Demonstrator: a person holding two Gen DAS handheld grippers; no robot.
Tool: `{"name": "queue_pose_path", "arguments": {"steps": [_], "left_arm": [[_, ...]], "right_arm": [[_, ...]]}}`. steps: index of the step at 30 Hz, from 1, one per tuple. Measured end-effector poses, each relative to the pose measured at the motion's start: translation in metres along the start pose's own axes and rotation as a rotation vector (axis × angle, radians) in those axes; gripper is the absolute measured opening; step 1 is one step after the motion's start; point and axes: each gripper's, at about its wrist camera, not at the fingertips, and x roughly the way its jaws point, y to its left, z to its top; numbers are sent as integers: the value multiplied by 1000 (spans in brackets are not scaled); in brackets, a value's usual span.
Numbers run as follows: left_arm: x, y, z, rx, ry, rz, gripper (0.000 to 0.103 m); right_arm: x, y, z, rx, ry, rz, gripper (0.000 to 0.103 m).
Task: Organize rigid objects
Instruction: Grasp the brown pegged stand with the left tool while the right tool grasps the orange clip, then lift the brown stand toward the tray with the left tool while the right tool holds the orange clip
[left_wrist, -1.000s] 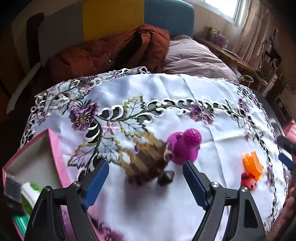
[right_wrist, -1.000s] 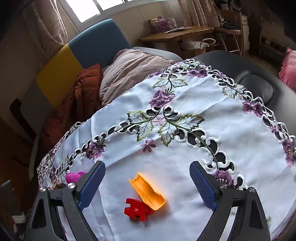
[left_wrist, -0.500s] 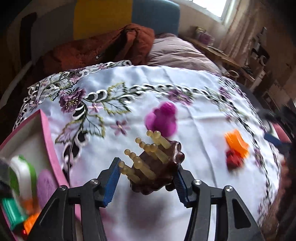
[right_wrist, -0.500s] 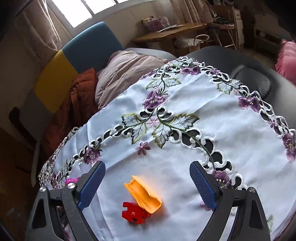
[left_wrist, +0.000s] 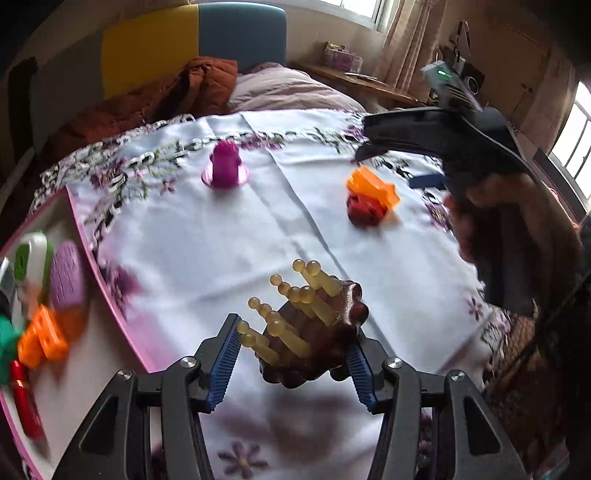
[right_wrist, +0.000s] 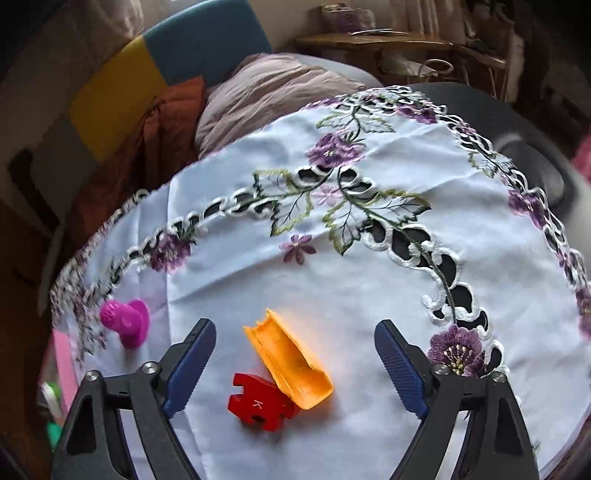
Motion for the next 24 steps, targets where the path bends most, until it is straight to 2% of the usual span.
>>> {"name": "queue_pose_path", "arguments": {"steps": [4, 5, 6, 7, 10, 17, 24], "left_arm": [[-10, -4, -11, 8, -17, -1, 55], [-13, -4, -13, 7, -24, -1, 55], [-16, -5, -15, 5, -29, -2, 55], [-20, -5, -16, 3, -37, -4, 55], [-30, -4, -18, -6, -59, -4, 55], [-60, 6, -22, -44, -131, 22, 55], [-88, 31, -25, -117, -185, 72, 55]], "right_arm": [[9, 8, -2, -63, 12, -47, 76], [11, 9, -2, -77, 14, -59, 68], [14, 11, -3, -97, 25, -73, 59], [18, 13, -4, -116, 40, -78, 28], [26, 20, -9, -185, 70, -142, 26], [29, 16, -10, -167, 79, -123, 27], [30, 22, -15, -206, 75, -150, 27]]}}
